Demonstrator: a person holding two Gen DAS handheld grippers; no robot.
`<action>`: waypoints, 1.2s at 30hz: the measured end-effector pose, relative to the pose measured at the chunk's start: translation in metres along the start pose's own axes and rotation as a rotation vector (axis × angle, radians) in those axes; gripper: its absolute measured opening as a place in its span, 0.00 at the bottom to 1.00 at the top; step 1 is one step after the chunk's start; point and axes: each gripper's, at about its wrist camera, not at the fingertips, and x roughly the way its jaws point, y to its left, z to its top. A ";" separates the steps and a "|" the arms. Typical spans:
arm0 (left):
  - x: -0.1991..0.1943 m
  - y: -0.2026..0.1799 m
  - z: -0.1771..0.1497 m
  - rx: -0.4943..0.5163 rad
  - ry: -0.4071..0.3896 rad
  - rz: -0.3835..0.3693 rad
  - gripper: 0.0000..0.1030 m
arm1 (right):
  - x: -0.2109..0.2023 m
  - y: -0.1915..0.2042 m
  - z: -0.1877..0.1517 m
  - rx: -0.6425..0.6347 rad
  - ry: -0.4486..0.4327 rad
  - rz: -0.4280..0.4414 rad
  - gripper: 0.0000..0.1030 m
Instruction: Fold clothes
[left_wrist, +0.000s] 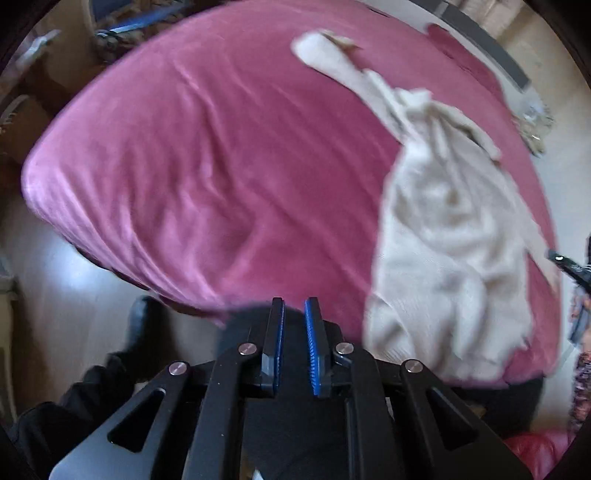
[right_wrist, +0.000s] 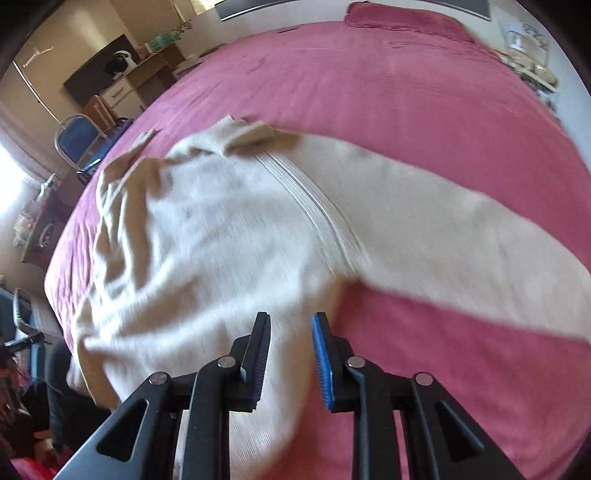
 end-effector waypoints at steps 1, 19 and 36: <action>0.006 -0.013 0.016 0.035 -0.030 -0.026 0.12 | 0.008 0.004 0.011 -0.006 0.002 0.020 0.23; 0.187 -0.266 0.290 0.511 -0.128 -0.167 0.27 | 0.144 0.079 0.162 -0.459 0.023 -0.214 0.27; 0.237 -0.264 0.284 0.758 -0.080 -0.120 0.37 | 0.189 0.087 0.176 -0.698 0.185 -0.228 0.26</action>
